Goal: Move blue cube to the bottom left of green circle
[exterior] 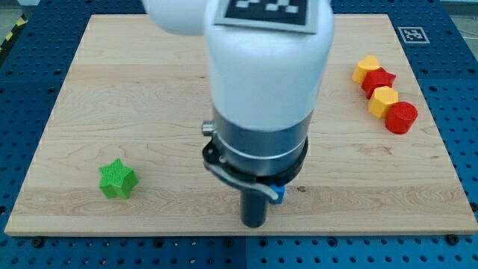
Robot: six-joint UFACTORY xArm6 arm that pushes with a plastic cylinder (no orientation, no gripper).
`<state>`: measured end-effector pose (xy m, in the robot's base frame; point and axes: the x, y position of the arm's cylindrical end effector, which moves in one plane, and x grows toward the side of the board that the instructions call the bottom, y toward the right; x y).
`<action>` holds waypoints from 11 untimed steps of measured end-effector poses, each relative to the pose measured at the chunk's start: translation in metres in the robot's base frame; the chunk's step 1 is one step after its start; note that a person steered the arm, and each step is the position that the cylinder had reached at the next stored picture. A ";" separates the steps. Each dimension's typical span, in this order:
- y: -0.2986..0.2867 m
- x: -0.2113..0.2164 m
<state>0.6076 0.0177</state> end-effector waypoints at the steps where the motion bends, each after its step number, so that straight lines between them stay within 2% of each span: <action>1: -0.002 -0.038; 2: -0.016 -0.080; 3: -0.016 -0.054; 4: -0.003 -0.003; 5: 0.044 0.004; 6: 0.058 -0.031; 8: 0.002 -0.103; 9: 0.001 -0.110; 10: 0.028 -0.081; 11: 0.014 -0.048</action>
<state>0.5597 0.0318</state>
